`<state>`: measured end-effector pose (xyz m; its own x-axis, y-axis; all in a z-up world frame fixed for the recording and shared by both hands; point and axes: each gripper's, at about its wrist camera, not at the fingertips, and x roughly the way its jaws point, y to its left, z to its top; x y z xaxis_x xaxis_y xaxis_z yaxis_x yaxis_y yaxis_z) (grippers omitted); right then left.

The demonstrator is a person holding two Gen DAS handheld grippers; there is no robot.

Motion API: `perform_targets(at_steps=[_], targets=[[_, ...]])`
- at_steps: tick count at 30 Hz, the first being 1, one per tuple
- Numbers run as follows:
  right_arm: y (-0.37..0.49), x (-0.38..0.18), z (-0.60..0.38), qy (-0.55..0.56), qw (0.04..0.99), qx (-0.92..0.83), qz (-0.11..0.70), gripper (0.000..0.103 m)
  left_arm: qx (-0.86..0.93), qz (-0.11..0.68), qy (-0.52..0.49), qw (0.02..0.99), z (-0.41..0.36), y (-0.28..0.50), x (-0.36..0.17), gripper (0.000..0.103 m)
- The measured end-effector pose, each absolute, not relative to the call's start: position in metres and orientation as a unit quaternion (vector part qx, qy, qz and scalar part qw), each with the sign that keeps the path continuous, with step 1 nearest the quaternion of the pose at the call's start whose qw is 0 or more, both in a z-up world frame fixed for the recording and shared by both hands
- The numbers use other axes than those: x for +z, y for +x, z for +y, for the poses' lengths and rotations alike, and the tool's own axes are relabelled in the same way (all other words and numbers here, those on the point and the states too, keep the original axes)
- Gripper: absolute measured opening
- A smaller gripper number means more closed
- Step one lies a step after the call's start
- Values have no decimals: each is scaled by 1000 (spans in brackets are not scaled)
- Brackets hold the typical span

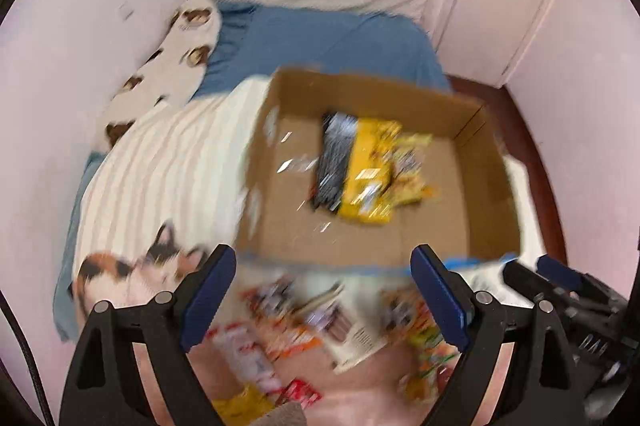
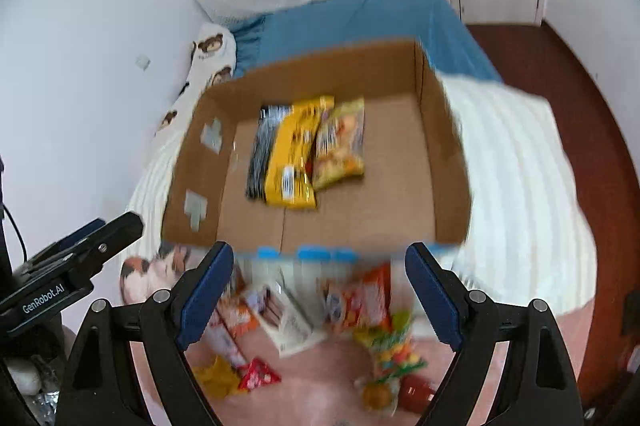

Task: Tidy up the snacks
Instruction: 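Move both tools back from the box toward the remaining snacks, then grasp the Franzzi cookie pack with the left tool while the right tool grasps the orange panda bag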

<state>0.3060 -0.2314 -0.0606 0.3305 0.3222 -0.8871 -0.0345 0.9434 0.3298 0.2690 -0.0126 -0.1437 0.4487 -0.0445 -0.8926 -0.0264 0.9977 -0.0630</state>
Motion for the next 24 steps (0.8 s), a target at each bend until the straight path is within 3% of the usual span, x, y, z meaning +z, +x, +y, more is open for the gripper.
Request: perform_targets(at_steps=[9,12,18,24], targets=[[274,-189,-238,274,698,36,660,90,70,636,-94,763,31,225,-259,89],[274,-221,-241,344,669,3,658,90,78,648,-95,751,27,222,-277,89],[282,-258,-234,383,646,-59,657,90,84,659,-79,743,21,229,-293,89],[278,-272,-231,356,655,-79,662,68,76,672,-77,733,14,240,-304,89]])
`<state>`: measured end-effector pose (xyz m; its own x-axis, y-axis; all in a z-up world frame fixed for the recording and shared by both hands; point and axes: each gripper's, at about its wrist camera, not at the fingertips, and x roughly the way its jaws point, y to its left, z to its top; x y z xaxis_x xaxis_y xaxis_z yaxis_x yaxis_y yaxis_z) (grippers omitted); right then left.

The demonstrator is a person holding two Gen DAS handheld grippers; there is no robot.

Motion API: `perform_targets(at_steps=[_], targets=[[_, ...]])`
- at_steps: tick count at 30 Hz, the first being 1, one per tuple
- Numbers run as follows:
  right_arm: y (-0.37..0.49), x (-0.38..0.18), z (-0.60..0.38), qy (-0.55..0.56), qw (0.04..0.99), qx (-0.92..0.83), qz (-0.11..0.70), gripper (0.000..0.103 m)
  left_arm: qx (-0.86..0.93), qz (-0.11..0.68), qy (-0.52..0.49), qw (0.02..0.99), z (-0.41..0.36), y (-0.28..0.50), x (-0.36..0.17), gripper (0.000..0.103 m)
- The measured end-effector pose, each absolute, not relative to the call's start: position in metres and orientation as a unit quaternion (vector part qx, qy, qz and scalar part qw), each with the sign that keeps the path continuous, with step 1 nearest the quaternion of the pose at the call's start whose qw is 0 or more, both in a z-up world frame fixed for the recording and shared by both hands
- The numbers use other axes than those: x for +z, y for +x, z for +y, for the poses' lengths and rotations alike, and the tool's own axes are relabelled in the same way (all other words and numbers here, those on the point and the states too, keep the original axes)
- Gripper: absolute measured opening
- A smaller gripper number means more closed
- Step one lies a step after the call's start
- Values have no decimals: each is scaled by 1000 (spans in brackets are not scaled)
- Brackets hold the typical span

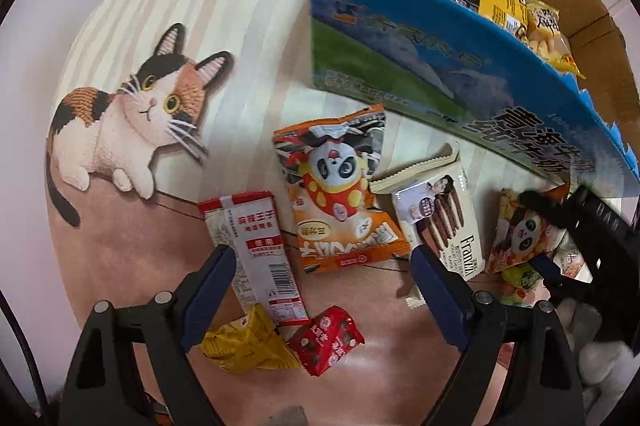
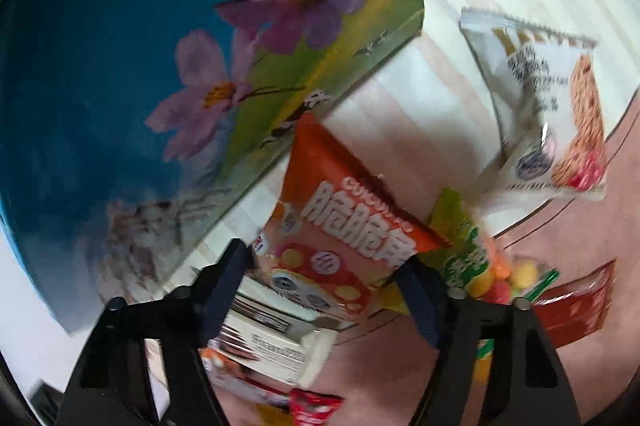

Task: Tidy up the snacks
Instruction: 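Grasp the Franzzi cookie pack with the left tool while the right tool grasps the orange panda bag, then carry both packs into the cardboard box and open both tools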

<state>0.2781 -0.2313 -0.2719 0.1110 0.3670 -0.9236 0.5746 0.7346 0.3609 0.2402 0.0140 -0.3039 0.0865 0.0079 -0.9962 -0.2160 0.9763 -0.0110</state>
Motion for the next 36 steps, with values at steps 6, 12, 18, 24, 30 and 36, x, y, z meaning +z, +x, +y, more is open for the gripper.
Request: perform_targets(at_steps=[6,12,18,24,30,36], targets=[[265,-276,-210,186,659,20,728,60,40,695,-127,706,-9,256,-328,89],[237,-275,-194,61,666,71,740,64,18,715,-175,676,-37,271,-368,88],[231,-275,-210,128,686,46,715,76,26,683,-167,710,-49,278,-371,65],[227,-282,-212,143,685,24,714,69,9,702,-117,703,-58,262,-385,57],[206,-282,-186,54,665,82,740,60,-25,714,-19,699,-69,218,-398,57],[183,-281,-176,8,638,124,760,59,-33,737,-9,675,-69,188,-416,57]])
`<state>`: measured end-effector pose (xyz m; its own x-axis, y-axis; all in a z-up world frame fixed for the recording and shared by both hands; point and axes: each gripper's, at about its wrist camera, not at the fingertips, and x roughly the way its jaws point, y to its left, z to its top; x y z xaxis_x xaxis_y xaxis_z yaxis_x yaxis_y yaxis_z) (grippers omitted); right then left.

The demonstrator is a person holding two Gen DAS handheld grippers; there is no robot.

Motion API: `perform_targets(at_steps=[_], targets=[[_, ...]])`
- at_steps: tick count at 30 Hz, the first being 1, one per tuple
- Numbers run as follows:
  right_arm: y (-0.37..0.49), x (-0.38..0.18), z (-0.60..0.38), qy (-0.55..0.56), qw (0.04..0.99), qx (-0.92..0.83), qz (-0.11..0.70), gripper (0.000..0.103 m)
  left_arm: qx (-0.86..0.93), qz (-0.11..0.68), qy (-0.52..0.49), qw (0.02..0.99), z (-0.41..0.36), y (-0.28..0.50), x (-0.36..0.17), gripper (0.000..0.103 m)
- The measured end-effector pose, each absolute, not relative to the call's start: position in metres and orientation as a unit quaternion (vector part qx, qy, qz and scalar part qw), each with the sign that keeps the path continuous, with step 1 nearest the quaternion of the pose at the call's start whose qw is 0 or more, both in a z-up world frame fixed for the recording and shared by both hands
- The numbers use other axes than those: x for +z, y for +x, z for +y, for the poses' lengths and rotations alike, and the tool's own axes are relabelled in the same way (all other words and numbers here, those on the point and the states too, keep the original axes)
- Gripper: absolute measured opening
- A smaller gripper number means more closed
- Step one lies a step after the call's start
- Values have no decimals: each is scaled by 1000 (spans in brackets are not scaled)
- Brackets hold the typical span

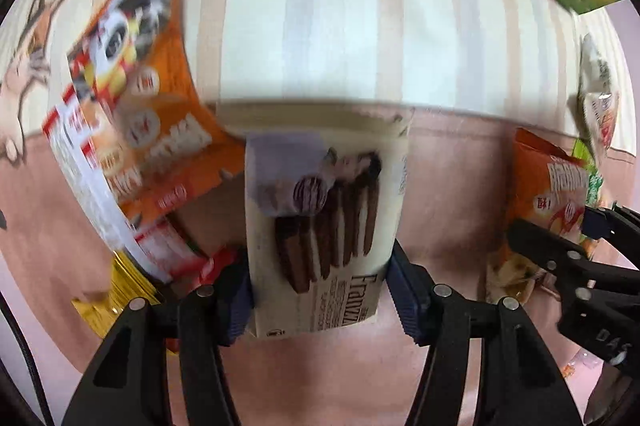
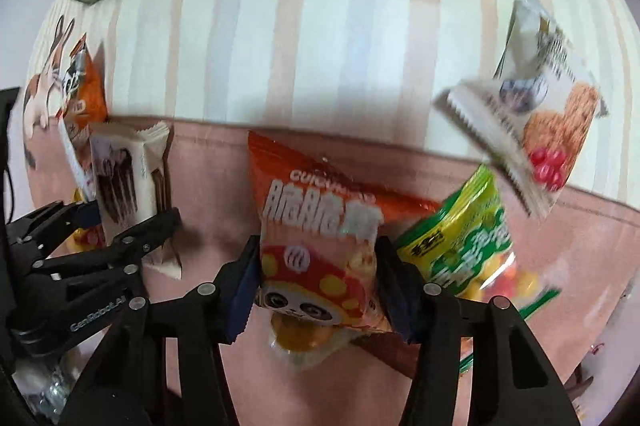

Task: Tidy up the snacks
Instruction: 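Carry both packs into the cardboard box and open both tools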

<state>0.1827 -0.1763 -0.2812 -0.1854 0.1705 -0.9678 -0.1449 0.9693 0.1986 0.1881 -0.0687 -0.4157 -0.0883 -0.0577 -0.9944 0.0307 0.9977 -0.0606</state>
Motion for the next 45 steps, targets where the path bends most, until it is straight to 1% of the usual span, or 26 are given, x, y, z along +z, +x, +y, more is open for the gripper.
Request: perform_targets(at_steps=[1,2,4,10,12,17,19,21,23,25,33,35,39,45], targets=[[180,-282,-177,17,637,121,761,62,-30,741,-19,670,-66,188,-420,58],[186,-283,-174,30,635,116,763,69,-27,744,-24,667,-64,188,-421,59],[185,-285,-183,60,635,107,763,77,-26,747,-38,663,-60,191,-425,59],[197,-291,-200,103,634,80,763,77,-26,747,-51,662,-18,203,-430,60],[203,-302,-197,105,634,74,762,77,-25,746,-52,664,-20,210,-431,60],[198,-309,-180,91,637,67,763,77,-22,740,-49,670,-34,194,-425,59],[198,-309,-174,84,638,66,763,75,-22,738,-45,673,-36,193,-423,59],[191,-313,-169,80,639,63,762,71,-21,734,-41,677,-37,191,-421,57],[188,-311,-154,78,642,59,760,63,-21,733,-37,679,-39,191,-419,57],[189,-311,-156,84,646,58,756,61,-20,731,-35,681,-38,190,-420,57],[186,-308,-164,87,651,59,751,57,-18,728,-35,684,-40,187,-411,56],[185,-305,-167,89,652,62,750,54,-20,726,-38,686,-41,186,-406,56],[183,-288,-177,106,661,76,739,52,-38,713,-38,699,-43,182,-379,55],[180,-238,-188,124,689,109,706,52,-71,679,-45,730,-42,177,-314,53]])
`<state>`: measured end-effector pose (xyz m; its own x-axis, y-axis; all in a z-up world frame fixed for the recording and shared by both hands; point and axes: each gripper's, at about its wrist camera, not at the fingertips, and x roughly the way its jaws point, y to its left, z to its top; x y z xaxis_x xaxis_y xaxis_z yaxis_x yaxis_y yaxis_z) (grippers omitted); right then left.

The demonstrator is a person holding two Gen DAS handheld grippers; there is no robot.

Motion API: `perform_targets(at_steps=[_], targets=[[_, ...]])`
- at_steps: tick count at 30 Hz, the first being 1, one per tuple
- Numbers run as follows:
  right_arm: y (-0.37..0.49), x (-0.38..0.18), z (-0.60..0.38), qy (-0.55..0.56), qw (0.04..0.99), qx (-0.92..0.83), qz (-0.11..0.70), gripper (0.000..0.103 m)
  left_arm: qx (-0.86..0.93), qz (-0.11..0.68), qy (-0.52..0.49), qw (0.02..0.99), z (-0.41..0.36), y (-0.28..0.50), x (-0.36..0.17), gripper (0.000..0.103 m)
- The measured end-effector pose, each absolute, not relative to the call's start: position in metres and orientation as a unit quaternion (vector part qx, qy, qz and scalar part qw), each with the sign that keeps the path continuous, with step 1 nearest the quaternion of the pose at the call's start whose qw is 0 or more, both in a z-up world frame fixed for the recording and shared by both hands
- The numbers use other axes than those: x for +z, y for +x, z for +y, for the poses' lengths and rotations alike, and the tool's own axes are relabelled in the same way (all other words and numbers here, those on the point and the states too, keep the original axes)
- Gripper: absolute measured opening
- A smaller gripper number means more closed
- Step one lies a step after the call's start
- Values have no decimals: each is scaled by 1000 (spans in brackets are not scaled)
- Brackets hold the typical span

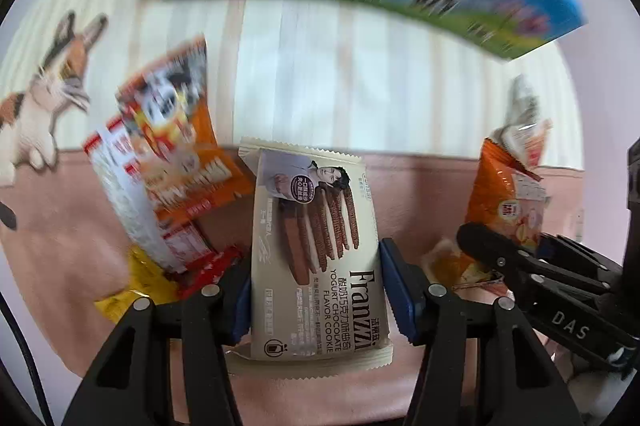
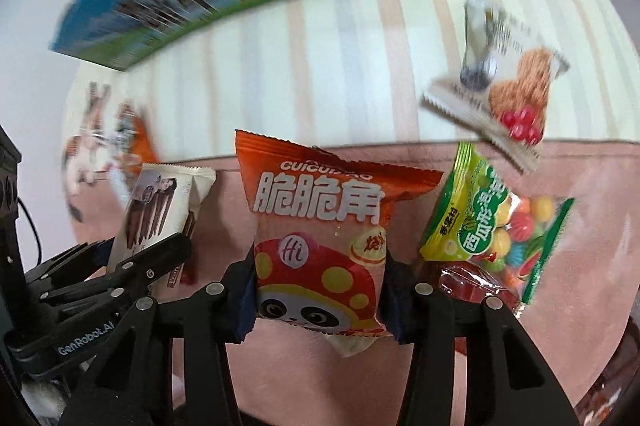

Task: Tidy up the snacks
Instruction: 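Carry both packs into the cardboard box and open both tools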

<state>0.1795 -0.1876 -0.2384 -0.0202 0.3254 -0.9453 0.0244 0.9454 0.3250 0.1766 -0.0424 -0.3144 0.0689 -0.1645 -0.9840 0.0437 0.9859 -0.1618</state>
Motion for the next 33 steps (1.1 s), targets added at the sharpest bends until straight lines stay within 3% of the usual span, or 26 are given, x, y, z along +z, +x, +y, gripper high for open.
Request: perform_targets(at_steps=[10,14,20,33], targets=[[225,-89,-212,165,757,175,607,52,-120,573,-112,803,-27,212,-163,53],[276,-48,-214,161,789,176,566,51,-118,544,-110,824,-28,256,-129,53],[359,-62,-219,131,808,132,559,51,-92,542,-80,831,-25,340,-133,53],[485,-151,-217,82,787,60,608,52,-35,588,-10,808,-18,463,-216,54]])
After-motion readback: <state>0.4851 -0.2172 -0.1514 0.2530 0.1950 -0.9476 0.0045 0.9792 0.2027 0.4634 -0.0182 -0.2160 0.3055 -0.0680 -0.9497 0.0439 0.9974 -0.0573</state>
